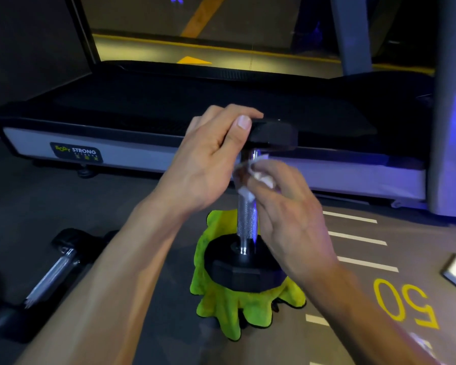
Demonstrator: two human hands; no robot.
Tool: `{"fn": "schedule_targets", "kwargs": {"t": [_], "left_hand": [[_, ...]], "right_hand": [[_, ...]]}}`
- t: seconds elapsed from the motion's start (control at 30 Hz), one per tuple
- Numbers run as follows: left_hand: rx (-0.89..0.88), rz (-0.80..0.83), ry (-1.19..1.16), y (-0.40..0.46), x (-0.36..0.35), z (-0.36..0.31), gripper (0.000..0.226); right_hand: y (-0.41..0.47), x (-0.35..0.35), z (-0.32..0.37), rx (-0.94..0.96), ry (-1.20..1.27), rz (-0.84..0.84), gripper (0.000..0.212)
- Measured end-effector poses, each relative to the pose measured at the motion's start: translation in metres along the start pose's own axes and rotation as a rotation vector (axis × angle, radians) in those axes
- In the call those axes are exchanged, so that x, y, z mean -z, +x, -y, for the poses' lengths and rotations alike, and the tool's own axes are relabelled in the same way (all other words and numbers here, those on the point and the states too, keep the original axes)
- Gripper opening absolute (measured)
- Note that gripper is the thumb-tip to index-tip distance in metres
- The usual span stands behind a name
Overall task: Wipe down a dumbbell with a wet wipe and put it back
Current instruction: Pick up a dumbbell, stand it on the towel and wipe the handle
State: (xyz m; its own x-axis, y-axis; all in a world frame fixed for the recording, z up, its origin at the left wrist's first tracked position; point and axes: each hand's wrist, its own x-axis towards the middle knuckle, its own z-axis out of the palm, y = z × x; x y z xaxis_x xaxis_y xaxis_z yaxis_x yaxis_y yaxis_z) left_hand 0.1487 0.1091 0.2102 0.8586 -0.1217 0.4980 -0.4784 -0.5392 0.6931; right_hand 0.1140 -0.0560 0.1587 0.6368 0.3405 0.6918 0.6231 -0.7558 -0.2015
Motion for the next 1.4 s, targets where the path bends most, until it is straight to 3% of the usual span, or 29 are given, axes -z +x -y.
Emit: {"fn": "schedule_targets", "kwargs": {"t": [0.13, 0.23, 0.37, 0.47, 0.67, 0.8, 0.93, 1.1, 1.17, 1.23, 1.33, 1.4], "left_hand": [[0.005, 0.002, 0.004, -0.001, 0.001, 0.002, 0.041], [-0.012, -0.003, 0.006, -0.003, 0.001, 0.0, 0.04], [-0.007, -0.003, 0.003, -0.005, 0.001, -0.003, 0.04], [-0.008, -0.012, 0.006, -0.006, 0.0, -0.005, 0.04], [-0.025, -0.005, 0.016, -0.006, 0.0, -0.005, 0.039], [-0.037, 0.002, 0.013, -0.007, 0.004, -0.005, 0.04], [-0.039, 0.023, -0.01, -0.01, 0.005, -0.004, 0.04], [-0.047, 0.017, -0.06, -0.01, 0.003, -0.003, 0.038], [-0.056, 0.03, -0.086, -0.009, 0.002, -0.001, 0.037], [-0.063, 0.028, -0.1, -0.008, 0.005, 0.001, 0.034], [-0.046, 0.048, -0.128, -0.006, 0.008, 0.006, 0.032], [-0.034, 0.056, -0.158, -0.002, 0.009, 0.011, 0.032]], "right_hand": [[-0.024, 0.008, -0.008, 0.023, 0.003, 0.16, 0.047], [-0.013, 0.02, -0.007, 0.059, -0.016, 0.235, 0.041], [-0.019, 0.03, 0.01, -0.007, -0.001, 0.59, 0.035], [-0.006, 0.031, 0.028, -0.129, -0.154, 0.801, 0.039], [0.014, 0.009, 0.084, -0.17, -0.312, 0.83, 0.035], [0.007, 0.021, 0.073, -0.25, -0.204, 0.88, 0.019], [-0.008, 0.041, 0.031, -0.344, -0.095, 0.842, 0.016], [-0.031, 0.035, 0.015, -0.143, -0.084, 0.693, 0.031], [-0.032, 0.039, 0.002, -0.13, 0.089, 0.669, 0.034], [-0.03, 0.049, -0.01, -0.173, 0.228, 0.517, 0.033], [-0.032, 0.049, -0.015, -0.235, 0.211, 0.152, 0.034], [-0.04, 0.035, -0.005, -0.166, 0.199, 0.178, 0.033]]}}
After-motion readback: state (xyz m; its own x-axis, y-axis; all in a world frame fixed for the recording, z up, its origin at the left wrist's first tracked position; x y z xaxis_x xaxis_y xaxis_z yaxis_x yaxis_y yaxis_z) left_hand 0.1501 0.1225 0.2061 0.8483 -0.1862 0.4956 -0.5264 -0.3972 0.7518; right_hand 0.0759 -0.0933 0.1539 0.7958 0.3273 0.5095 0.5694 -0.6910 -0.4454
